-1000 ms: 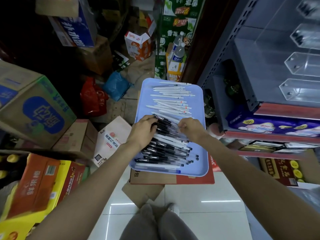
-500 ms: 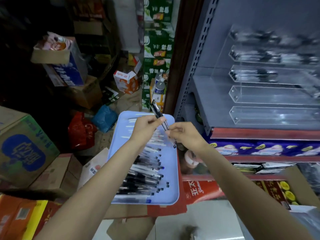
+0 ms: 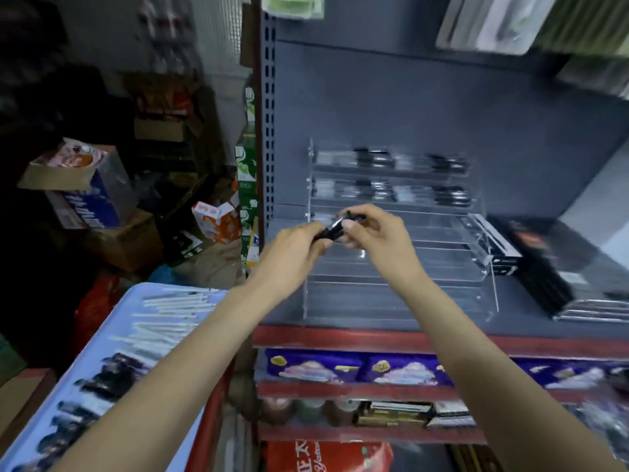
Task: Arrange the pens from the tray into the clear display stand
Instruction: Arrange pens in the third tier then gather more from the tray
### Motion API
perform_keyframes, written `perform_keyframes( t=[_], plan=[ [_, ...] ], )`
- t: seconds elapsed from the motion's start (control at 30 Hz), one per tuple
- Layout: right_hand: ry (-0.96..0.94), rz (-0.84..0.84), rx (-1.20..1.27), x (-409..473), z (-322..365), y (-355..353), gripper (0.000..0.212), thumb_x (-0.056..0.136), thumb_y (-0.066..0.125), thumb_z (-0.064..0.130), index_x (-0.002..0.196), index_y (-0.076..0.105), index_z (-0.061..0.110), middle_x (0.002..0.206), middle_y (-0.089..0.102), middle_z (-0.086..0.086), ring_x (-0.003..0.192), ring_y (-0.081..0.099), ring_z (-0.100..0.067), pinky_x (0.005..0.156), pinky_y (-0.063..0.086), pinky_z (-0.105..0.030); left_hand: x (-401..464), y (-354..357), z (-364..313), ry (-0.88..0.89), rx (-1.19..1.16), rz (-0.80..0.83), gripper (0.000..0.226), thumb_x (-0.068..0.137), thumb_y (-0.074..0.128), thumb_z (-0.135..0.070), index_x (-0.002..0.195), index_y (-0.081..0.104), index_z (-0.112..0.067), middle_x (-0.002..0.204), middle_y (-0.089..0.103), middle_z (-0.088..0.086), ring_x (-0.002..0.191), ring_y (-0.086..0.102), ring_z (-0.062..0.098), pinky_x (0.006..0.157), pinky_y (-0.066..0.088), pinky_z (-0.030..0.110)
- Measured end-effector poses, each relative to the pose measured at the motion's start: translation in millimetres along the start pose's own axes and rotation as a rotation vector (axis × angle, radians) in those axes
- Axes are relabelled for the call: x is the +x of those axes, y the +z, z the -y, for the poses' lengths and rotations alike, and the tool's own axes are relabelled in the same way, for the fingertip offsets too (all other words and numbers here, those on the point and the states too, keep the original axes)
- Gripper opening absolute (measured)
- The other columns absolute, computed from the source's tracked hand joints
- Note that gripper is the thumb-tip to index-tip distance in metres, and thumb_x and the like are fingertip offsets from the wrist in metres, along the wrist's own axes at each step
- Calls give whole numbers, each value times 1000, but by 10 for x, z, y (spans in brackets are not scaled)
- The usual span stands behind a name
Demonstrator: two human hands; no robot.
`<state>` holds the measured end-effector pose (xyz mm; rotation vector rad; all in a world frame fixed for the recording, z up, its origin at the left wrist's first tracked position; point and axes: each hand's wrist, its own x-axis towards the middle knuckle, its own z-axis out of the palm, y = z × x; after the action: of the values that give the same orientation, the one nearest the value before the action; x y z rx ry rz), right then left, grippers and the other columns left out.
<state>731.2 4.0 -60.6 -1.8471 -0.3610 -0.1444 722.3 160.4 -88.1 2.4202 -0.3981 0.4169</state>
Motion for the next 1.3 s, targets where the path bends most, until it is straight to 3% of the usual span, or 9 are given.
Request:
perform_keyframes(
  t=[0.27,0.37,0.5,0.6,0.73,0.87,0.97,1.07,1.3],
  plan=[
    [44,-120,124,271,-212,-817,11,85,62,-3,81,67,6,74,66,-7,61,67,-6,65,52,-13,430,63,-247,-43,118,-136,18,95,49,-31,85,59,-18,75,54,0,77,52,22,65,41,36],
    [59,-147,136,379,-324,-972,8,85,62,-3,83,67,2,78,66,-9,62,67,-4,65,52,-11,472,79,-254,-73,192,-241,21,96,46,-29,84,57,-15,74,52,3,75,52,26,66,42,39],
    [95,-132,32,518,-466,-1008,8,85,63,-1,82,69,5,77,67,-4,65,68,-9,75,54,-21,505,133,-295,-93,203,-235,22,97,46,-26,103,62,-12,77,44,0,74,45,20,64,26,25],
    [99,-90,-93,596,-506,-987,10,83,66,2,79,69,10,79,69,-6,74,69,-20,84,54,-29,536,148,-298,-93,170,-169,33,98,43,-22,128,55,-14,86,41,0,84,42,17,77,37,32],
    [25,22,-404,640,-468,-969,7,82,70,11,87,74,8,88,71,-6,81,62,-13,79,45,-20,560,149,-258,-94,173,-106,40,99,39,-13,139,43,-14,92,41,1,92,39,15,88,38,37],
    [4,85,-534,651,-453,-954,10,83,69,13,90,75,9,91,72,-5,84,60,-11,81,44,-21,572,146,-247,-87,80,-138,31,95,48,-12,126,53,-13,105,56,3,102,50,17,92,43,32],
    [16,153,-537,668,-424,-933,12,85,66,13,94,74,10,95,72,-3,86,60,-11,84,46,-21,578,149,-276,-89,13,-158,13,92,55,-11,104,57,-14,96,59,-3,88,53,11,83,44,24],
    [20,226,-550,654,-429,-906,14,86,65,14,97,74,12,92,73,-3,86,63,-12,88,49,-25,593,157,-279,-61,39,-146,11,90,59,-11,100,61,-13,96,60,-3,89,54,9,82,42,19],
    [-68,113,-270,579,-399,-1026,19,84,68,17,103,69,19,90,68,5,82,61,-3,74,45,-5,668,187,-369,-7,46,-107,13,88,61,-13,101,66,-12,94,57,-5,87,54,7,83,42,17]
  ],
)
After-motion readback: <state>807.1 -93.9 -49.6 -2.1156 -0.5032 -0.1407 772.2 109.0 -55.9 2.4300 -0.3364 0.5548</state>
